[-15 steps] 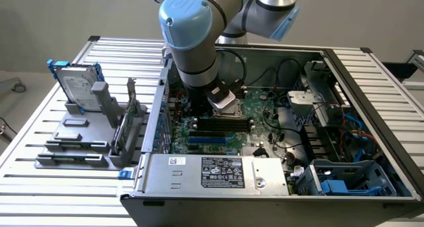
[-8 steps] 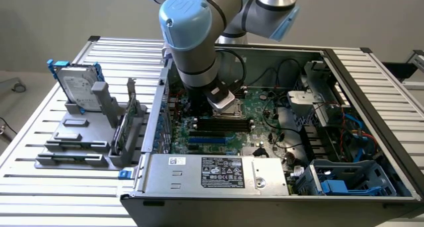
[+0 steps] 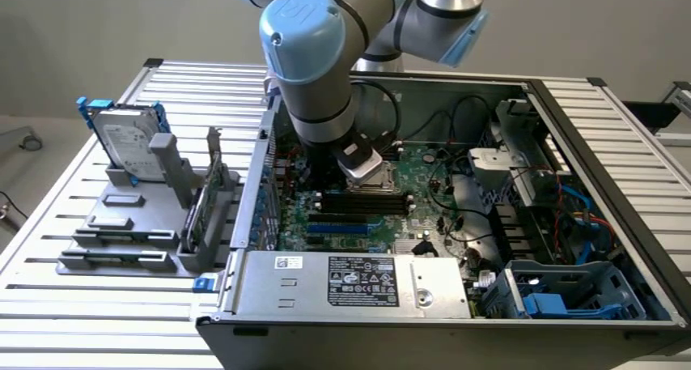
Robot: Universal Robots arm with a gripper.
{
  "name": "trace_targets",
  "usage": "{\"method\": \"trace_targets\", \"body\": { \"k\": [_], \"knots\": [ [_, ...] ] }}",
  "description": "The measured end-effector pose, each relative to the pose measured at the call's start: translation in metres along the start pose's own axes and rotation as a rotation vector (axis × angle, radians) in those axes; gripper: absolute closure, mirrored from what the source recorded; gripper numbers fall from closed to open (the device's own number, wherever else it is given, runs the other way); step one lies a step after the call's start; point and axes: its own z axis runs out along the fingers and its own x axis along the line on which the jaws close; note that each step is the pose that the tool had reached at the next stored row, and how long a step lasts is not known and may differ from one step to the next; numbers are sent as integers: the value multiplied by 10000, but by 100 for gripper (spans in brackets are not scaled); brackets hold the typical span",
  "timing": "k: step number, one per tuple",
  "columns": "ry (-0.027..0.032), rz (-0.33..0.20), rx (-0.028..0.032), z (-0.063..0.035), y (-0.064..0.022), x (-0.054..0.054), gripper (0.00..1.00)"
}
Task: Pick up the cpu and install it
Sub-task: 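Install the first cpu locking lever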
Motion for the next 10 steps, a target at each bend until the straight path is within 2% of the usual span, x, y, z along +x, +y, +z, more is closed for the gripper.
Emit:
{"method": "trace_targets", "body": {
  "k": [10],
  "knots": [
    [14, 57, -30, 14, 0, -6, 89]
  ]
}}
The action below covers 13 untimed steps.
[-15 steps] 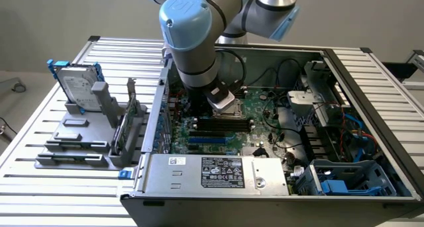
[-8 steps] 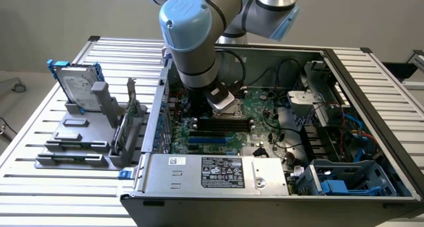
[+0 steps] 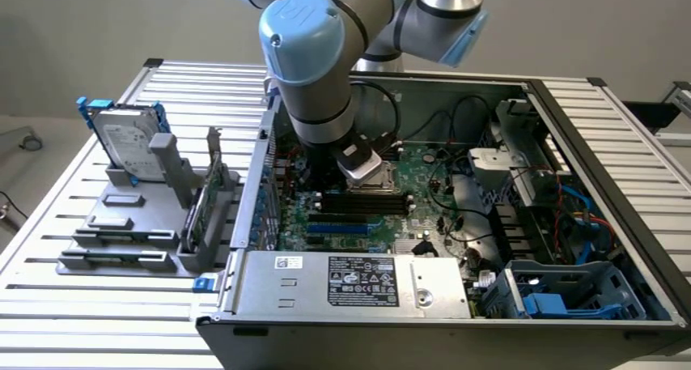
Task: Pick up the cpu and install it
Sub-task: 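Install the first cpu locking lever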
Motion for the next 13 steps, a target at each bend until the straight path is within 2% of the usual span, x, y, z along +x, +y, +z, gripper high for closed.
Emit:
{"method": "trace_targets", "body": {
  "k": [6, 13],
  "knots": [
    [-13, 35, -57, 2, -3, -4, 89],
    [-75, 77, -160, 0, -6, -9, 89]
  ]
}}
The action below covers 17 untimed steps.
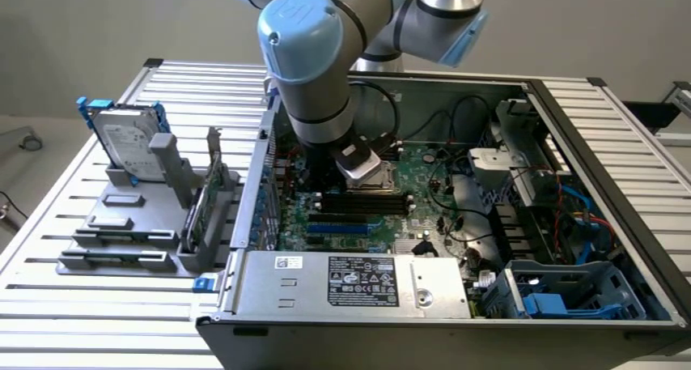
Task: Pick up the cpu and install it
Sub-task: 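Install the first cpu locking lever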
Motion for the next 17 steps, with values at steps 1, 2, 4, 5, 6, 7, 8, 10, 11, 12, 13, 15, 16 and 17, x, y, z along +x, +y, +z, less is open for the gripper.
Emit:
{"method": "trace_targets", "body": {
  "k": [1, 2, 4, 5, 6, 7, 8, 10, 11, 12, 13, 15, 16, 17],
  "knots": [
    [-7, 5, -12, 0, 0, 0, 89],
    [-13, 11, -24, 0, 0, 0, 89],
    [-23, 23, -43, -3, -1, 0, 89],
    [-28, 28, -52, -6, -2, 0, 89],
    [-32, 35, -62, -9, -3, 1, 89],
    [-36, 41, -70, -15, -3, 2, 89],
    [-43, 47, -80, -24, -4, 3, 89],
    [-43, 62, -88, -43, -7, 7, 89],
    [-44, 68, -92, -53, -9, 10, 89],
    [-45, 73, -95, -65, -10, 12, 89],
    [-44, 77, -96, -77, -12, 15, 89],
    [-44, 81, -97, -100, -15, 21, 89],
    [-43, 81, -97, -111, -19, 24, 89],
    [-44, 80, -97, -126, -22, 28, 89]
  ]
}}
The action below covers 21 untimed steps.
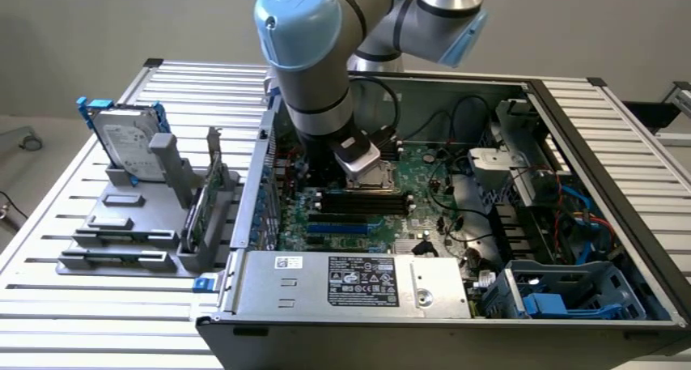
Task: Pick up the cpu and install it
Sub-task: 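Install the first cpu locking lever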
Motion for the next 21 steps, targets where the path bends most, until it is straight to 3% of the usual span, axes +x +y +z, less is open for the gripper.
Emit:
{"method": "trace_targets", "body": {
  "k": [4, 6, 8, 14, 21],
  "knots": [
    [-10, -4, 8, -91, -36, 42, 89],
    [-58, -56, 56, -137, -65, 74, 89],
    [-112, -197, 124, -177, -83, 96, 89],
    [-195, -1023, 347, -288, -103, 134, 89],
    [-305, -2209, 662, -379, -112, 160, 89]
  ]
}}
